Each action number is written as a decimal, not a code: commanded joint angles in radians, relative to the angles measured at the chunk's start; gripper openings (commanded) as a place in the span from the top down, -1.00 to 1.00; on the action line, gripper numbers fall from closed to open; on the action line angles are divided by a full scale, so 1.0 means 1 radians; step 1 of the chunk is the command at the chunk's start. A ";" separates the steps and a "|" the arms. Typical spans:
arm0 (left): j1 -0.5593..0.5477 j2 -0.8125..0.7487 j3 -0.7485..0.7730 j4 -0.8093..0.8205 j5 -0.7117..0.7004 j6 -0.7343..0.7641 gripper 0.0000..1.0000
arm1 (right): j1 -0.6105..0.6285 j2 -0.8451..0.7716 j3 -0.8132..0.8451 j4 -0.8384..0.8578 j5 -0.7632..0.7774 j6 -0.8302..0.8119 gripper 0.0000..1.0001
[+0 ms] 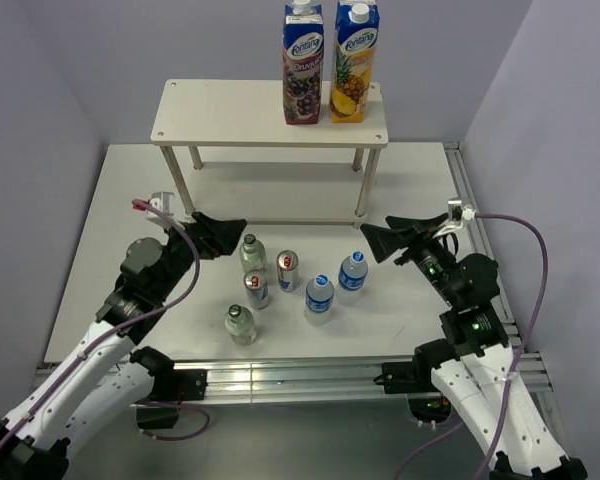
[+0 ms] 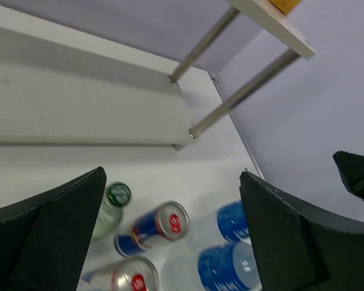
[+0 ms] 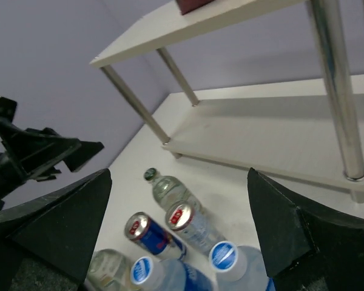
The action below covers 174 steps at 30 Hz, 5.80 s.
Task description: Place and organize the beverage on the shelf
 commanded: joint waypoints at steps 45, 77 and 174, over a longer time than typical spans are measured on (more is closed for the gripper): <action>-1.293 0.196 0.331 -1.396 -1.346 -0.926 -0.99 | 1.195 0.347 0.149 -1.065 1.283 0.804 -0.88; -1.295 0.234 0.233 -1.470 -1.359 -1.103 -0.99 | 0.936 0.815 -0.006 -0.501 1.445 0.705 -0.82; -1.295 0.341 0.253 -1.468 -1.369 -1.096 -0.99 | 0.354 1.700 0.829 1.143 1.447 -0.987 1.00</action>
